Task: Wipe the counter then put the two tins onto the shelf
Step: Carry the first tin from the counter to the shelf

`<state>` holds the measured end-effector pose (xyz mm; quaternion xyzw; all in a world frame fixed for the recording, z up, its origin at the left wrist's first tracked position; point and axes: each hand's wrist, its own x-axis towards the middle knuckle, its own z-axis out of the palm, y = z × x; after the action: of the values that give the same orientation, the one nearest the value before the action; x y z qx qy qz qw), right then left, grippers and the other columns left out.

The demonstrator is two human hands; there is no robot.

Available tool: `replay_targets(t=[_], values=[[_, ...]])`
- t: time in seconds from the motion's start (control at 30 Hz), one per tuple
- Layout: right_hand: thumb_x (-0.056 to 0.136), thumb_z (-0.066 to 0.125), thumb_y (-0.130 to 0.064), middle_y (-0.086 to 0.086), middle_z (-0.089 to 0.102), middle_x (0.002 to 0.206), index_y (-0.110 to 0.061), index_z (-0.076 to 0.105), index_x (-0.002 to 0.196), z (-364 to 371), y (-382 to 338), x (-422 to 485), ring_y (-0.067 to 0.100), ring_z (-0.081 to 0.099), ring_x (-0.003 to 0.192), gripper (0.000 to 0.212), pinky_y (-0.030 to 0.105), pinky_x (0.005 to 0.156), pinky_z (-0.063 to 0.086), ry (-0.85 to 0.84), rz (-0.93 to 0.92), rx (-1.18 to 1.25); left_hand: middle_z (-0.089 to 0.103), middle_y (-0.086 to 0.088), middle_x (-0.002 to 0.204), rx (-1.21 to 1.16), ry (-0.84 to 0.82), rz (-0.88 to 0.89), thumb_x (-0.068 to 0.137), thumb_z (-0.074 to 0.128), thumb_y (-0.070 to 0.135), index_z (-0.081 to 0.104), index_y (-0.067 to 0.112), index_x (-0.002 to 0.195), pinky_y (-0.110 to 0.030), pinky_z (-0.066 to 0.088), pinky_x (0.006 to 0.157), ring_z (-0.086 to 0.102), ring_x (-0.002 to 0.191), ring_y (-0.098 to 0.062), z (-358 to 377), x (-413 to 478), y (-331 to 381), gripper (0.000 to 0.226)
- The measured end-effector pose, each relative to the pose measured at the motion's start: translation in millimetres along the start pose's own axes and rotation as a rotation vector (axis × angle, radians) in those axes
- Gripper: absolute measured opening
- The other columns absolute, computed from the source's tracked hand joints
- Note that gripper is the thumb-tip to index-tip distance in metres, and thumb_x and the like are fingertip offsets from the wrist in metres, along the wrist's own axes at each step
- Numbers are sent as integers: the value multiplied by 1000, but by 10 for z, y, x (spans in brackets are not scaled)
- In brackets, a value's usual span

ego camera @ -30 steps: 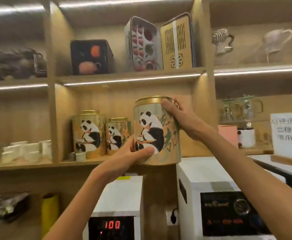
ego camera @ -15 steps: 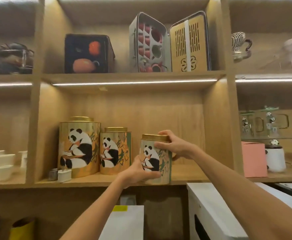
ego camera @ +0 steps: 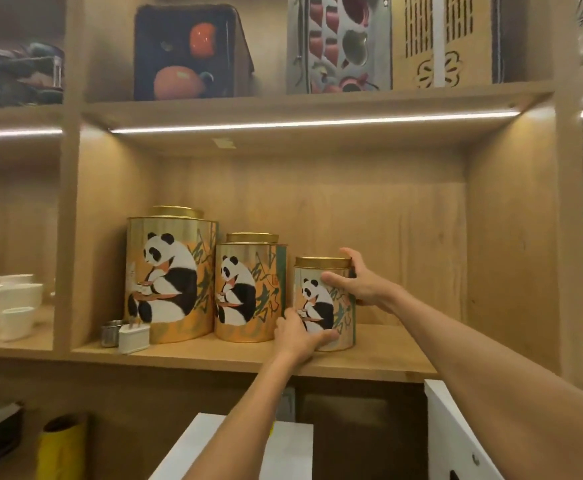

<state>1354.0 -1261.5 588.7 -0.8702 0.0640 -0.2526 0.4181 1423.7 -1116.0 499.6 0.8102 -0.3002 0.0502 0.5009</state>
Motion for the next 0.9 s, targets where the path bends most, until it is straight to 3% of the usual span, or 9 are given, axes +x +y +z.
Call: replay_targets(t=[0.1, 0.17, 0.3, 0.43, 0.5, 0.63, 0.77, 0.9], values=[[84, 70, -51, 13, 26, 162, -36, -7, 156, 170, 224, 58, 35, 39, 141, 107, 49, 112, 38, 74, -24, 131, 38, -17, 150, 53, 27, -5, 76, 81, 46, 26, 5, 149, -43, 38, 114, 40, 138, -32, 50, 106, 1, 100], [82, 66, -60, 10, 26, 164, -33, -4, 157, 273, 450, 62, 34, 37, 143, 106, 53, 118, 31, 50, 27, 209, 41, -17, 149, 53, 11, 5, 77, 80, 45, 26, 4, 149, -43, 40, 113, 42, 137, -31, 85, 168, 3, 99], [70, 60, -76, 4, 53, 145, -23, 34, 150, 354, 820, 47, 20, 52, 122, 100, 40, 111, 40, 0, 121, 184, 46, -16, 146, 74, 46, -2, 76, 80, 48, 29, 4, 145, -41, 43, 109, 46, 134, -30, 141, 229, -25, 96], [81, 70, -58, 0, 60, 134, -23, 47, 140, 355, 919, 53, 6, 60, 105, 72, 21, 87, 50, 38, 57, 230, 40, -18, 145, 96, 118, 0, 74, 81, 50, 28, 3, 142, -42, 41, 108, 42, 134, -32, 147, 217, -38, 99], [85, 73, -45, -3, 61, 128, -25, 47, 138, 340, 953, 56, -1, 58, 99, 63, 15, 76, 48, 5, 39, 234, 42, -18, 142, 113, 157, 17, 75, 80, 50, 33, 3, 138, -40, 43, 104, 45, 131, -31, 165, 199, -61, 92], [86, 75, -35, -5, 59, 125, -22, 43, 145, 316, 989, 85, 1, 57, 100, 68, 14, 73, 46, -18, 38, 206, 46, -16, 136, 146, 193, 47, 78, 78, 50, 40, 4, 134, -36, 45, 97, 50, 124, -29, 192, 188, -87, 81], [86, 74, -38, 1, 56, 136, -20, 40, 147, 337, 996, 84, 14, 53, 112, 71, 15, 77, 44, 18, 27, 151, 49, -15, 132, 171, 179, 50, 81, 73, 52, 44, 5, 130, -33, 45, 93, 53, 118, -27, 201, 211, -94, 73], [88, 72, -37, 3, 51, 145, -21, 35, 150, 353, 985, 78, 11, 46, 114, 75, 23, 91, 41, 37, 14, 122, 52, -13, 127, 193, 188, 59, 82, 71, 55, 48, 6, 126, -28, 42, 84, 55, 112, -26, 215, 211, -105, 69]])
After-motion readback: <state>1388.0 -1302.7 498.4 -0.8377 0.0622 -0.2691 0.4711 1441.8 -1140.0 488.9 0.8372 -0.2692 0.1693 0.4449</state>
